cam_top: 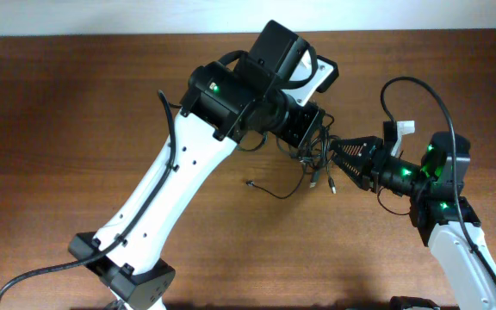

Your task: Untangle cables

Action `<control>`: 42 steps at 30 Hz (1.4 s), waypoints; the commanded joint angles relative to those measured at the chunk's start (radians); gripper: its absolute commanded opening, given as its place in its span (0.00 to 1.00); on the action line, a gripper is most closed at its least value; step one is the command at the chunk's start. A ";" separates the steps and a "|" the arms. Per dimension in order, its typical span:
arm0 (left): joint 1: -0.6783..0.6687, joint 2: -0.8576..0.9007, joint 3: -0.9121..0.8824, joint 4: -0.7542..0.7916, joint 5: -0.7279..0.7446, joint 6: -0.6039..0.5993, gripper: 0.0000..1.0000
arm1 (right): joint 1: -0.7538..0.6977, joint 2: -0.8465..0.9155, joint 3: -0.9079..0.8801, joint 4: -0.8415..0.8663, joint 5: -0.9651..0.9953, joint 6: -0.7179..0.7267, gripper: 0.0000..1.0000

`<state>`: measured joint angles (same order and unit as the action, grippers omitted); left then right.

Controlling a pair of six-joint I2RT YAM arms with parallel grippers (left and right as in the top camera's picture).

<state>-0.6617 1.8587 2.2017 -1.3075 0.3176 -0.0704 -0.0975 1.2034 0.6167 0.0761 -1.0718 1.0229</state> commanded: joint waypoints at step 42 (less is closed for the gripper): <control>0.082 0.056 -0.002 -0.101 -0.391 -0.124 0.00 | -0.001 0.000 0.004 -0.276 0.301 -0.129 0.04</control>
<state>-0.6022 1.9228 2.1948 -1.4014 0.1360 -0.1013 -0.0967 1.2034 0.6193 -0.1875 -0.8566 0.9161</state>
